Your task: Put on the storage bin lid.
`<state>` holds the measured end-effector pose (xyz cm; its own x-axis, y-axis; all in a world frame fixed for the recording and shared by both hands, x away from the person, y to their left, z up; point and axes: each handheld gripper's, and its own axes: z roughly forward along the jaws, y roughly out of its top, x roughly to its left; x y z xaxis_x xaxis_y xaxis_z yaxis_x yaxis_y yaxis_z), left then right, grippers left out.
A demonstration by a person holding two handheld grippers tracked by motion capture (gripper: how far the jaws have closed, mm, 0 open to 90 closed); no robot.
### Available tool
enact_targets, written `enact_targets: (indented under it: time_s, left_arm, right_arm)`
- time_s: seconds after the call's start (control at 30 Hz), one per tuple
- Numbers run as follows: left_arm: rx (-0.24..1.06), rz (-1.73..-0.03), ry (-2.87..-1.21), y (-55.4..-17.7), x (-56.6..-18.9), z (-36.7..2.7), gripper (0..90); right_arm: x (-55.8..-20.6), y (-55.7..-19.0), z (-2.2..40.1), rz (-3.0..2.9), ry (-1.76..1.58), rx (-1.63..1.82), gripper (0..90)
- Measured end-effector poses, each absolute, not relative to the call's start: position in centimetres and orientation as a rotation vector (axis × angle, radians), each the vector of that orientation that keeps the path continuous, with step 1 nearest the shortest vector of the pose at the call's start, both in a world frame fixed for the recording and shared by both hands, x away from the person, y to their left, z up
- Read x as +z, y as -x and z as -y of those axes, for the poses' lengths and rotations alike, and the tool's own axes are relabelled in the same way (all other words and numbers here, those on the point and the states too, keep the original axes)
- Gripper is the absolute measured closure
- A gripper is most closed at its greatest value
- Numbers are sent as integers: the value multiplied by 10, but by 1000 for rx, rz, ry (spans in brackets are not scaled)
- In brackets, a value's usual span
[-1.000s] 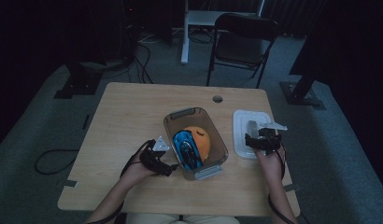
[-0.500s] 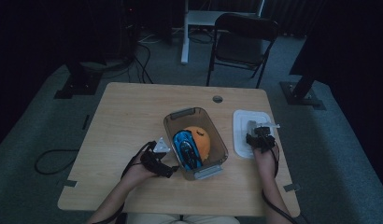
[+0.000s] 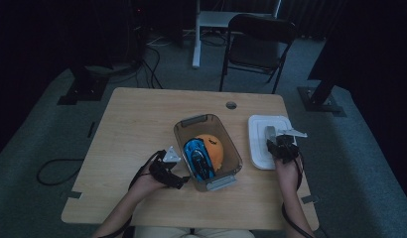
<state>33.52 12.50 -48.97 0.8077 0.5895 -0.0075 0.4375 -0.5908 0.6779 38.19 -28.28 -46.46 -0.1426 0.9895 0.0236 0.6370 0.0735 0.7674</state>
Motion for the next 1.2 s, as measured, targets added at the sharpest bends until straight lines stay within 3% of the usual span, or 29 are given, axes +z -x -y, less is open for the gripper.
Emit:
enact_targets:
  time_s: [0.5, 0.93, 1.2]
  left_arm:
    - [287, -728, -2318, -333, -492, -112, 103]
    - [282, -691, -2318, -331, -493, -96, 103]
    - [297, -733, -2293, -331, -495, -108, 104]
  right_arm:
    - [-382, -328, 235, -1844, -1340, 1206, 674]
    - [-368, -324, 164, -2057, -1120, 1325, 675]
    - [-378, -331, 140, -2166, -1080, 1335, 675]
